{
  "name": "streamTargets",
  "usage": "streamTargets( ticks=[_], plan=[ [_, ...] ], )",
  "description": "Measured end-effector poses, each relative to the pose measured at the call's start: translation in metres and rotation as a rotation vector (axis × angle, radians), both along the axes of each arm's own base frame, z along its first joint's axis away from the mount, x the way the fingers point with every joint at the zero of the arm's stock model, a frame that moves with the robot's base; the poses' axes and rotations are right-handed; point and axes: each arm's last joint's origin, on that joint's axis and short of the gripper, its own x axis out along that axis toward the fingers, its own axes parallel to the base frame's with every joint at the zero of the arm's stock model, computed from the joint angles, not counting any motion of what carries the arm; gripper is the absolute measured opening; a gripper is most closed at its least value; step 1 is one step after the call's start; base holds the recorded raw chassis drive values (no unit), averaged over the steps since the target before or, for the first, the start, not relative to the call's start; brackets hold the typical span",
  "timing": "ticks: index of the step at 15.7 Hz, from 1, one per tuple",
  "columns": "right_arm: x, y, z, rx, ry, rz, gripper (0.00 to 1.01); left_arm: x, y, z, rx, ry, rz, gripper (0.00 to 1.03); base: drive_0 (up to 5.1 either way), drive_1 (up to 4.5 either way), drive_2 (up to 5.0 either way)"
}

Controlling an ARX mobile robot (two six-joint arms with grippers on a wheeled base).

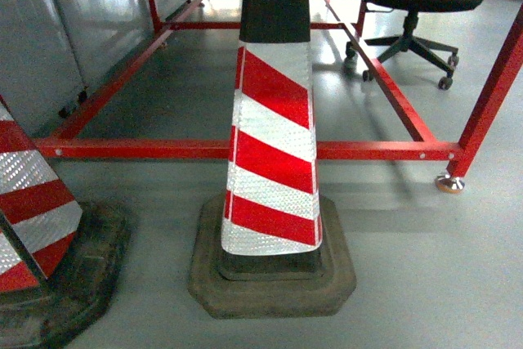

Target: Sort blue parts and orange caps into right shelf containers

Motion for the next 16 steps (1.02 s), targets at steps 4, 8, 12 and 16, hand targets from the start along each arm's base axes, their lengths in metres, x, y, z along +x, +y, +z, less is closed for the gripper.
streamTargets(
  ticks=[4, 8, 12, 16],
  plan=[
    [0.0000, 0.0000, 0.0001, 0.000, -0.002, -0.001, 0.98, 0.0000, -0.0001, 0.0002, 0.002, -0.002, -0.004, 0.98, 0.0, 0.00, 0.0],
    [0.0000, 0.0000, 0.0001, 0.001, -0.001, 0.001, 0.98, 0.0000, 0.0000, 0.0003, 0.010, -0.003, 0.000, 0.98, 0.0, 0.00, 0.0],
    [0.0000, 0.0000, 0.0001, 0.002, -0.001, 0.000, 0.98, 0.0000, 0.0000, 0.0003, 0.011, -0.003, -0.001, 0.98, 0.0, 0.00, 0.0],
    [0.0000, 0.0000, 0.0002, 0.002, -0.002, 0.000, 0.98, 0.0000, 0.0000, 0.0003, 0.011, -0.003, -0.001, 0.98, 0.0, 0.00, 0.0]
  ],
)
